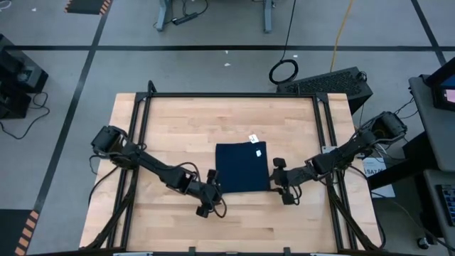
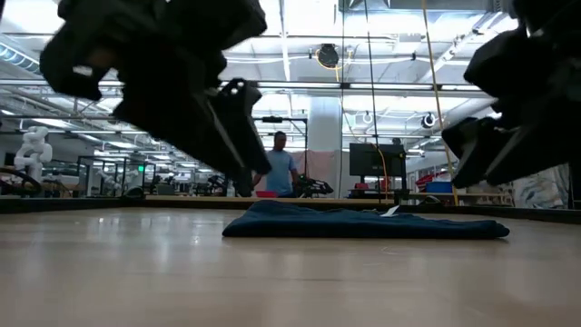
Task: Roll towel into tight, uniform cylinder
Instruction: Roll the blue cloth napkin
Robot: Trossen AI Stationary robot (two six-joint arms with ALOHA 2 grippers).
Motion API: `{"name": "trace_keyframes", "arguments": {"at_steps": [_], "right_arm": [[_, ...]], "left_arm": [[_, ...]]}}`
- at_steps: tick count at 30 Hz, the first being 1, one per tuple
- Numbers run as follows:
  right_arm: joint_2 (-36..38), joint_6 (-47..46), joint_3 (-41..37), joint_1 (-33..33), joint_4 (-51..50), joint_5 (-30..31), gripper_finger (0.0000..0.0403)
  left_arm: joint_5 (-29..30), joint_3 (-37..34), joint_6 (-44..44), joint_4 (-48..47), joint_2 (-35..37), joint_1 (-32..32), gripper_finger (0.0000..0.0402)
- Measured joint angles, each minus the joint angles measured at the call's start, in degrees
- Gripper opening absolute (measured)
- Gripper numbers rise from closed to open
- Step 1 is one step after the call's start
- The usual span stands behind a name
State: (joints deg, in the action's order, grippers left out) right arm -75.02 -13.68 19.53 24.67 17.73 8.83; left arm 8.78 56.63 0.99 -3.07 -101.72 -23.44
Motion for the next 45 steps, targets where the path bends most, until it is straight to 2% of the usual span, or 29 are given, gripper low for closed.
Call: {"name": "trace_keyframes", "arguments": {"at_steps": [2, 5, 11, 17, 20, 24, 27, 31, 34, 39, 45], "right_arm": [[-0.34, 0.01, 0.00, -0.04, -1.55, 1.76, 0.0176], [-1.82, 0.72, -0.04, -0.01, -2.22, 1.35, 0.0176], [-6.89, 0.93, -0.04, 0.09, 0.71, 0.15, 0.0176], [-11.27, 0.80, 0.07, 0.18, 4.93, 0.26, 0.0173], [-12.38, 0.82, 0.32, 0.20, 5.35, 0.52, 0.0155], [-12.63, -0.75, 0.33, 0.18, 5.21, 0.99, 0.0112], [-12.68, -2.96, 0.31, 0.18, 5.19, 1.87, 0.0073], [-12.74, -6.05, 0.31, 0.18, 5.97, 1.84, 0.0019], [-12.81, -8.56, 0.16, 0.18, 7.57, 1.18, 0.0007], [-12.61, -15.31, 0.13, 0.20, 9.19, -3.46, 0.0005], [-12.52, -24.33, 0.13, 0.20, 13.07, -9.58, 0.0003]], "left_arm": [[0.00, 0.00, 0.01, 0.04, -0.99, 0.29, 0.0250], [0.02, -0.01, 0.03, 0.21, -1.89, 0.77, 0.0236], [-1.17, -0.01, 0.08, 1.52, -3.55, 1.81, 0.0200], [-1.95, 0.03, 0.14, 1.30, -5.16, 3.09, 0.0194], [-2.10, 0.01, 0.15, 1.70, -5.74, 3.74, 0.0193], [-3.61, 0.02, 0.15, 1.78, -6.99, 4.32, 0.0185], [-4.80, 0.12, 0.18, 2.03, -7.56, 4.30, 0.0151], [-5.74, 0.12, 2.02, 2.44, -7.60, 4.39, 0.0073], [-6.70, 0.03, 6.28, 2.59, -6.92, 4.88, 0.0015], [-8.99, -0.06, 13.74, 2.38, -5.07, 5.42, 0.0009], [-18.50, -0.06, 19.63, 3.69, -2.77, 6.93, 0.0004]]}}
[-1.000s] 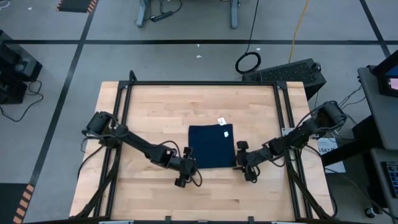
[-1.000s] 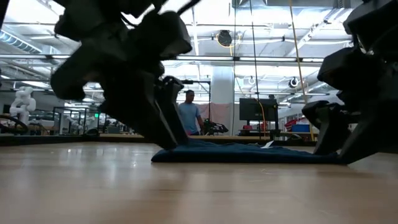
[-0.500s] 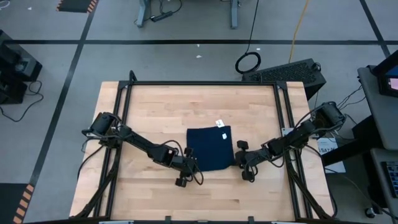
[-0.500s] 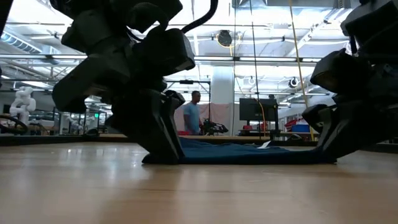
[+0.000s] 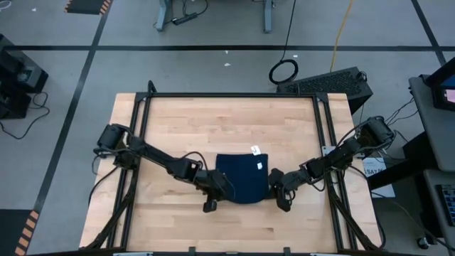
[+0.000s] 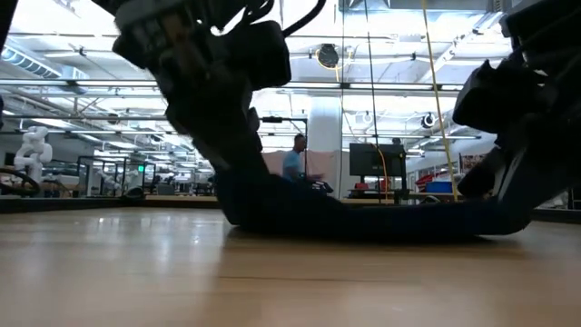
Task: Roll towel into tight, uniform cylinder
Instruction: Roll the blue cloth napkin
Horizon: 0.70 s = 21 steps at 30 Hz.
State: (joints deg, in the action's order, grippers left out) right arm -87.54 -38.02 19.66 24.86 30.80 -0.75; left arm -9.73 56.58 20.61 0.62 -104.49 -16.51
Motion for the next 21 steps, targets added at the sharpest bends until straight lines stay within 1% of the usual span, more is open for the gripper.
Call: {"name": "trace_keyframes", "arguments": {"at_steps": [4, 8, 14, 17, 21], "right_arm": [[0.04, -3.27, 0.02, 0.00, 2.18, -2.92, 0.0002], [0.06, -4.90, 0.02, -0.04, 3.76, -8.03, 0.0001], [0.10, -9.19, 0.04, -1.24, 6.83, -14.98, 0.0001], [0.10, -10.94, 0.04, -2.60, 8.39, -17.34, 0.0000], [0.10, -11.89, 0.05, -4.27, 7.22, -18.22, 0.0000]], "left_arm": [[-4.93, 0.00, 2.39, 1.21, 1.00, 1.13, 0.0003], [-13.96, 0.00, 5.55, 1.49, 1.10, 3.46, 0.0003], [-23.48, -0.34, 6.09, 2.23, 0.44, 6.45, 0.0002], [-26.72, -2.00, 8.19, 5.63, 0.44, 8.38, 0.0002], [-27.41, -3.64, 10.48, 6.39, 0.43, 10.52, 0.0002]]}}
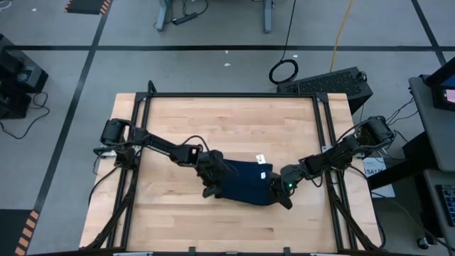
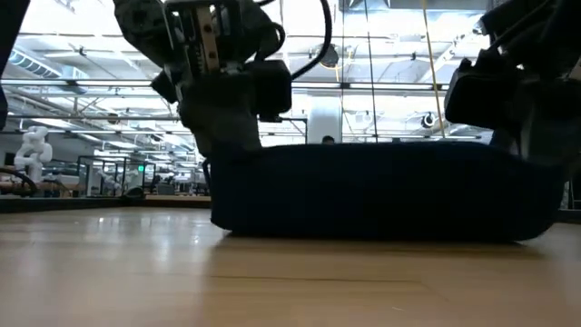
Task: Roll towel into tight, uniform cylinder
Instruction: Roll the blue cloth napkin
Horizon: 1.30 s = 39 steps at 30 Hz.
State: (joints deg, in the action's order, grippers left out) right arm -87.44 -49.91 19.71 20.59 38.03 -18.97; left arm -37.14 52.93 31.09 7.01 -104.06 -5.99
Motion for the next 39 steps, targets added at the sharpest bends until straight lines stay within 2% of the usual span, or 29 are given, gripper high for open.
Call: {"name": "trace_keyframes", "arguments": {"at_steps": [5, 11, 19, 23, 26, 31, 36, 39], "right_arm": [[0.00, -1.28, 0.00, -2.69, -0.42, -6.80, 0.0000], [0.00, -1.90, 0.15, -4.84, 0.81, -15.24, 0.0000], [0.00, 0.90, 0.04, -4.73, -1.07, -15.90, 0.0000], [0.00, 1.07, 0.00, -4.73, -3.81, -14.41, 0.0000], [-0.02, 1.09, -0.01, -4.73, -4.75, -13.96, 0.0000], [-0.02, 0.76, 0.00, -4.73, -4.71, -13.96, 0.0000], [-0.02, -0.15, 0.00, -4.75, -4.70, -13.96, 0.0000], [-0.02, -0.36, 0.00, -4.85, -4.69, -13.96, 0.0000]], "left_arm": [[-2.20, -0.36, 1.75, 0.69, -0.97, 1.94, 0.0001], [-8.11, -0.33, 9.99, 4.67, -3.77, 2.55, 0.0001], [-8.14, -0.28, 22.43, 14.84, -7.92, 2.64, 0.0001], [-6.11, -0.34, 23.19, 15.59, -8.95, 2.00, 0.0002], [-4.96, -0.36, 24.03, 15.44, -8.39, 1.81, 0.0019], [-1.64, -0.33, 17.86, 14.70, -3.18, 0.63, 0.0078], [4.60, -0.31, 4.83, 9.35, 2.17, -3.24, 0.0148], [11.34, -0.25, -4.67, 3.73, 3.69, -7.73, 0.0189]]}}
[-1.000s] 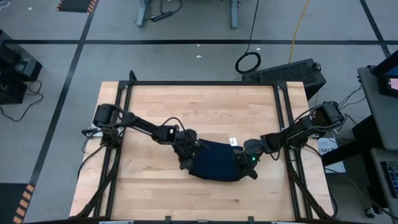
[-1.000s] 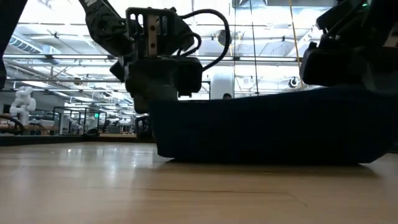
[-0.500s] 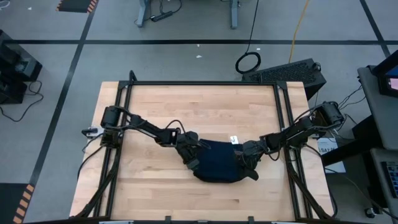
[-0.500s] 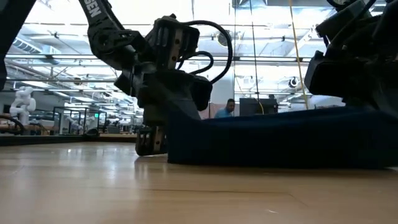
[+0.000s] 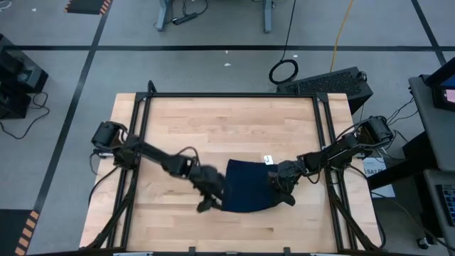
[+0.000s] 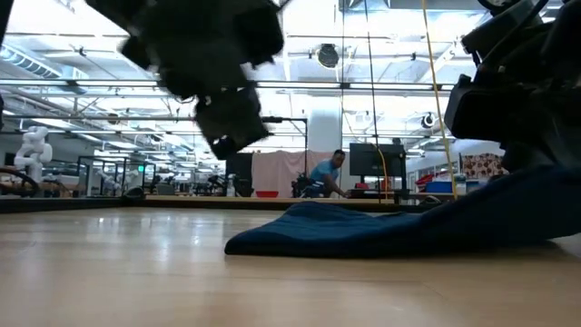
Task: Roll towel into tight, uniform cylinder
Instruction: Roll the blue cloth napkin
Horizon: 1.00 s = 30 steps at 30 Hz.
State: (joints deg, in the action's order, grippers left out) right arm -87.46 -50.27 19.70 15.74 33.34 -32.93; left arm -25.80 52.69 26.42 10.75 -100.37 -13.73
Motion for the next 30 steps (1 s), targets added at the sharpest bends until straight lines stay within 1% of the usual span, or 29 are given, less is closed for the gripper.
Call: {"name": "trace_keyframes", "arguments": {"at_steps": [4, 7, 8, 9, 14, 18, 21, 25, 30], "right_arm": [[0.00, -0.87, 0.00, -0.48, 0.03, 0.01, 0.0000], [0.00, -1.19, 0.00, -0.84, 0.04, 0.02, 0.0000], [0.00, -1.23, 0.00, -0.93, 0.03, 0.02, 0.0000], [0.00, -1.22, 0.00, -1.01, 0.02, 0.02, 0.0000], [0.00, -0.93, 0.00, -1.04, 0.01, 1.09, 0.0000], [0.00, -1.18, 0.00, -1.04, 0.01, 1.44, 0.0000], [0.00, -1.57, 0.00, -1.04, 0.02, 1.53, 0.0000], [0.00, -1.70, 0.00, -1.04, 0.02, 1.55, 0.0000], [0.00, -1.83, 0.02, -1.04, 0.28, 1.57, 0.0000]], "left_arm": [[13.38, -0.09, -13.50, -4.51, -0.05, -6.96, 0.0228], [22.70, -0.09, -21.67, -3.89, -0.70, -10.65, 0.0236], [25.22, -0.09, -23.00, -4.30, -0.77, -11.37, 0.0236], [26.55, -0.09, -24.33, -4.47, -0.78, -11.68, 0.0234], [28.23, -0.11, -32.32, -7.52, -2.71, -11.71, 0.0211], [27.79, -0.01, -40.41, -5.96, -4.16, -11.22, 0.0195], [27.83, -0.11, -45.24, -6.42, -5.49, -10.94, 0.0192], [27.80, 0.04, -51.54, -3.68, -6.52, -10.72, 0.0192], [26.73, 0.00, -55.98, -1.84, -7.92, -10.22, 0.0192]]}}
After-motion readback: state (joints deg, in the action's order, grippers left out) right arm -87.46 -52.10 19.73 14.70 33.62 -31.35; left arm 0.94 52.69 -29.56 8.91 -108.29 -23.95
